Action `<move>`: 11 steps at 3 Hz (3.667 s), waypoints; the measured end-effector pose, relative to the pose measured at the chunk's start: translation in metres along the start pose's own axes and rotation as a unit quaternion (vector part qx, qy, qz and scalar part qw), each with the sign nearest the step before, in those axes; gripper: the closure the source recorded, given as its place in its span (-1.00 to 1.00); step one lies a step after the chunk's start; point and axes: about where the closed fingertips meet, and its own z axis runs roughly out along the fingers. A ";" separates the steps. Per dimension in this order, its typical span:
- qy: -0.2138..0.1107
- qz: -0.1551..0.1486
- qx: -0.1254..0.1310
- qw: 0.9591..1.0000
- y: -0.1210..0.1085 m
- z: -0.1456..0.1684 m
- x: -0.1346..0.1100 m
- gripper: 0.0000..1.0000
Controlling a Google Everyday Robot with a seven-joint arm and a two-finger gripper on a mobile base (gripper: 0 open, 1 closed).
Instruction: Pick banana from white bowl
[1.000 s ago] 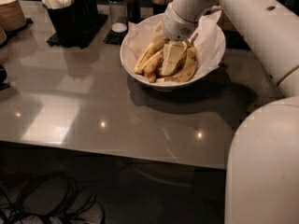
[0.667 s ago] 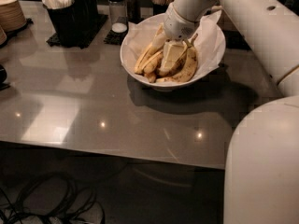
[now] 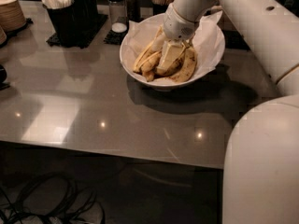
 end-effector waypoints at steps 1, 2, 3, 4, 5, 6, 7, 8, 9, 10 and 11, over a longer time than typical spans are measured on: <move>0.000 0.000 0.000 1.000 0.000 -0.001 -0.001 -0.09; -0.001 0.000 -0.004 1.000 0.000 0.000 -0.001 -0.36; 0.006 -0.004 -0.012 1.000 0.001 0.005 0.000 -0.26; 0.022 -0.014 -0.022 0.999 0.000 0.010 -0.002 0.11; 0.031 -0.021 -0.028 0.999 0.000 0.013 -0.003 0.56; 0.031 -0.021 -0.028 0.999 0.000 0.012 -0.003 0.99; 0.040 -0.004 0.011 0.999 -0.006 -0.016 -0.002 1.00; 0.056 0.014 0.078 0.995 -0.010 -0.068 -0.006 1.00; 0.031 0.014 0.154 0.987 -0.003 -0.123 -0.019 1.00; 0.004 0.014 0.217 0.976 0.011 -0.164 -0.024 1.00; -0.050 0.011 0.276 0.960 0.027 -0.195 -0.027 1.00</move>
Offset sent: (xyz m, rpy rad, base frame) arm -0.0051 -0.0032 -0.0055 -0.0077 0.0322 0.0063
